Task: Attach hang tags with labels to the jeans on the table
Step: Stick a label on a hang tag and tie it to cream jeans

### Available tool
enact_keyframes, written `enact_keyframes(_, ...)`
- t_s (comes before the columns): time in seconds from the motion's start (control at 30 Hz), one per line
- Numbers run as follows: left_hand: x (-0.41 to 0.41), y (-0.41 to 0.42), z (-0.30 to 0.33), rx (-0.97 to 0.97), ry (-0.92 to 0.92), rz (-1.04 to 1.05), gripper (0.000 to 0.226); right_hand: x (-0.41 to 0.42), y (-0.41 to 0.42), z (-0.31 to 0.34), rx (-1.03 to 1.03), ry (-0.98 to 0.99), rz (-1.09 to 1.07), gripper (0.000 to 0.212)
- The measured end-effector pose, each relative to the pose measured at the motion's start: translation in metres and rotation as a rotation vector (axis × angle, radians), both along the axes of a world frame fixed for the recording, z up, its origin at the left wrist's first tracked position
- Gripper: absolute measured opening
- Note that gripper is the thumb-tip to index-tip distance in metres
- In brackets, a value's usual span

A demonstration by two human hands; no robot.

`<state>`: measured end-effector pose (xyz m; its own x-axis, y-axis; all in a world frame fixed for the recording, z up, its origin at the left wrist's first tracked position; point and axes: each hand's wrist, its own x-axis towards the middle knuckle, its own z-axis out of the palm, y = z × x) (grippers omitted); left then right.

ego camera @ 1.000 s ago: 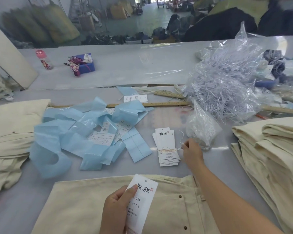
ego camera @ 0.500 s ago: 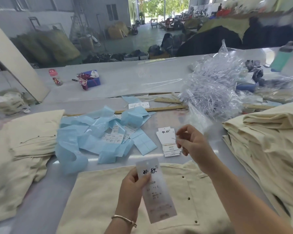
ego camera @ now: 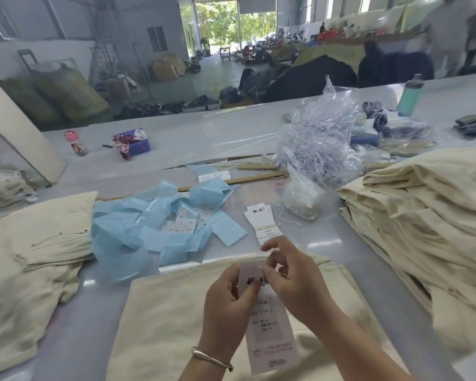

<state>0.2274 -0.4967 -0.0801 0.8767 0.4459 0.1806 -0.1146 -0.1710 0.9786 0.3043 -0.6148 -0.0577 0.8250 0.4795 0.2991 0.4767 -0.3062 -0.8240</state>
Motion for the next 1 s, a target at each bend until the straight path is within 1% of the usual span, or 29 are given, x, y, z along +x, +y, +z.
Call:
enact_keyframes(0.17,-0.007,-0.003,0.007,0.058,-0.019,-0.005,0.011,-0.012,0.001,0.004,0.019,-0.039,-0.059,0.025)
enact_keyframes(0.27,-0.011,-0.005,0.006,0.057,-0.039,-0.023,0.013,-0.017,0.001,0.006,0.058,-0.038,-0.054,0.024)
enact_keyframes(0.3,-0.013,-0.006,0.006,0.032,-0.059,-0.030,0.018,-0.018,0.001,0.006,0.071,-0.032,-0.046,0.024)
enact_keyframes(0.4,-0.016,-0.003,0.009,-0.170,-0.070,-0.035,0.044,-0.019,0.000,0.008,0.145,0.028,-0.015,0.021)
enact_keyframes(0.43,-0.016,-0.002,0.010,-0.237,-0.057,-0.034,0.046,-0.020,0.000,0.009,0.175,0.056,-0.002,0.019)
enact_keyframes(0.53,-0.012,0.002,0.010,-0.393,-0.025,-0.023,0.032,-0.022,0.001,0.010,0.256,0.128,0.027,0.016)
enact_keyframes(0.6,-0.010,0.003,0.008,-0.427,-0.024,-0.019,0.021,-0.024,0.001,0.010,0.283,0.138,0.048,0.017)
enact_keyframes(0.73,-0.009,0.001,0.008,-0.358,-0.030,-0.019,0.016,-0.025,-0.001,0.011,0.313,0.156,0.091,0.017)
enact_keyframes(0.83,-0.009,0.001,0.009,-0.238,-0.039,-0.011,0.011,-0.022,-0.004,0.010,0.261,0.155,0.078,0.021)
enact_keyframes(0.87,-0.008,0.001,0.009,-0.165,-0.033,-0.004,0.009,-0.021,-0.006,0.009,0.203,0.125,0.041,0.022)
enact_keyframes(0.93,-0.005,0.003,0.008,0.042,0.008,0.031,0.005,-0.019,-0.010,0.005,0.038,-0.027,-0.111,0.023)
enact_keyframes(1.0,0.001,0.005,0.007,0.192,0.051,0.070,0.011,-0.017,-0.014,0.007,-0.040,-0.164,-0.249,0.024)
